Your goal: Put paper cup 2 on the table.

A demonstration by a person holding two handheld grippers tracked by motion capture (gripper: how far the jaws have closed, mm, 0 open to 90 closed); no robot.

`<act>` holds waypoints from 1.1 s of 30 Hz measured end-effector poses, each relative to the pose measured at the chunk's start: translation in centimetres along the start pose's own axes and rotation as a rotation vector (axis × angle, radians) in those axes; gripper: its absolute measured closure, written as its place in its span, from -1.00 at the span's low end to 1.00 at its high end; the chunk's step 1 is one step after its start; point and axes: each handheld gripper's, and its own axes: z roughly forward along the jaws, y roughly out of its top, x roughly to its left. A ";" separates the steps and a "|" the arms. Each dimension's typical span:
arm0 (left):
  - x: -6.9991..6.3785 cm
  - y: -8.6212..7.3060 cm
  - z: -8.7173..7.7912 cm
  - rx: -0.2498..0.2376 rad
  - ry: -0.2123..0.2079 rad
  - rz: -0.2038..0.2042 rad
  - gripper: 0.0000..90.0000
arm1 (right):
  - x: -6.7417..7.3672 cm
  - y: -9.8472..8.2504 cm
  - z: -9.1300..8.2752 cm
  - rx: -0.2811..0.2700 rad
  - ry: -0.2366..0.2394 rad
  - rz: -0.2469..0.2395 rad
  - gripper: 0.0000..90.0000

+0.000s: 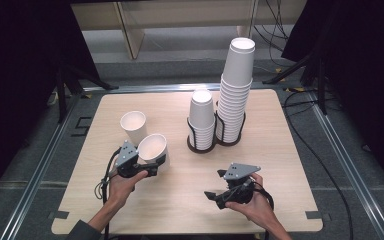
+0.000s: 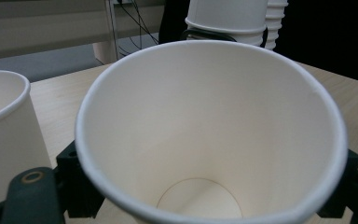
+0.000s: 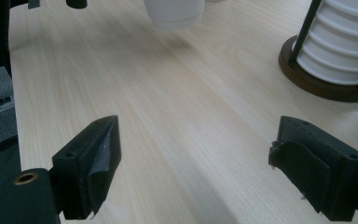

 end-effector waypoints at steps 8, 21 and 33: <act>0.3 0.5 1.3 0.002 0.019 0.008 -0.61 | -0.1 -0.1 -0.1 0.003 -0.002 0.004 -0.65; 1.5 0.6 3.4 0.010 0.076 0.000 -0.61 | 0.0 -0.2 0.0 0.005 -0.002 0.018 -0.65; 2.4 0.6 4.6 0.019 0.118 -0.004 -0.62 | -0.2 -0.2 0.1 0.006 -0.008 0.006 -0.65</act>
